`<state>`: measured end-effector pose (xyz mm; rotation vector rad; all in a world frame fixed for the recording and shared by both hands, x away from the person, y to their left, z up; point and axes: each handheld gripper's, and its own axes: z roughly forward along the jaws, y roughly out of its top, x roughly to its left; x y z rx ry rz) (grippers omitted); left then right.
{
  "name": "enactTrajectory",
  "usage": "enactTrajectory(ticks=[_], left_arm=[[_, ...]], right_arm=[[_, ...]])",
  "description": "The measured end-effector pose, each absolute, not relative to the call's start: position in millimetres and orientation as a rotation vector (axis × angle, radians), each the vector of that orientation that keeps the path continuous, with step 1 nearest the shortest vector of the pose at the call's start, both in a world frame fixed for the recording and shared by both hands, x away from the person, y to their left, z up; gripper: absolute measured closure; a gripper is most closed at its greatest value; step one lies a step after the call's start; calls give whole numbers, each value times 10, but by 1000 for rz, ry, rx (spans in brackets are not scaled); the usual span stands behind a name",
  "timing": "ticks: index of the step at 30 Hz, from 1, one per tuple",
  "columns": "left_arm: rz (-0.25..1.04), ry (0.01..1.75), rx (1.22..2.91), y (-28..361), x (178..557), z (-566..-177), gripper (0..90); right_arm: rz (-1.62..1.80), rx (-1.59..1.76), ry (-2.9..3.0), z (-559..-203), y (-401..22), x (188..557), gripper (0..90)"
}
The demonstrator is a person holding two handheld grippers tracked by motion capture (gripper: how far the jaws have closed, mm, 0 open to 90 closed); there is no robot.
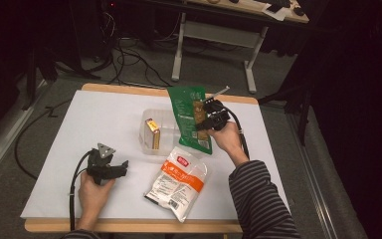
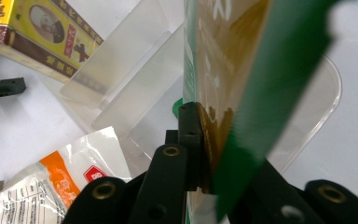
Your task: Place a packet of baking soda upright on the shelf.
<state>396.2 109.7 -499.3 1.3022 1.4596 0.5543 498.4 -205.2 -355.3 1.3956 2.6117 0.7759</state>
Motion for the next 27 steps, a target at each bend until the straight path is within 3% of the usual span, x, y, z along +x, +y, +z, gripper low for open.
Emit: enactTrajectory(ticks=[12,27], left_arm=[[554,1459,1300,1095,3962,-4993,202],[554,1460,1303,1097,3960,-4992,202]], right_arm=[[974,1428,2375,-3518,-2193,4855,900],[1013,1358,2309,-3746,-1934,4779,900]])
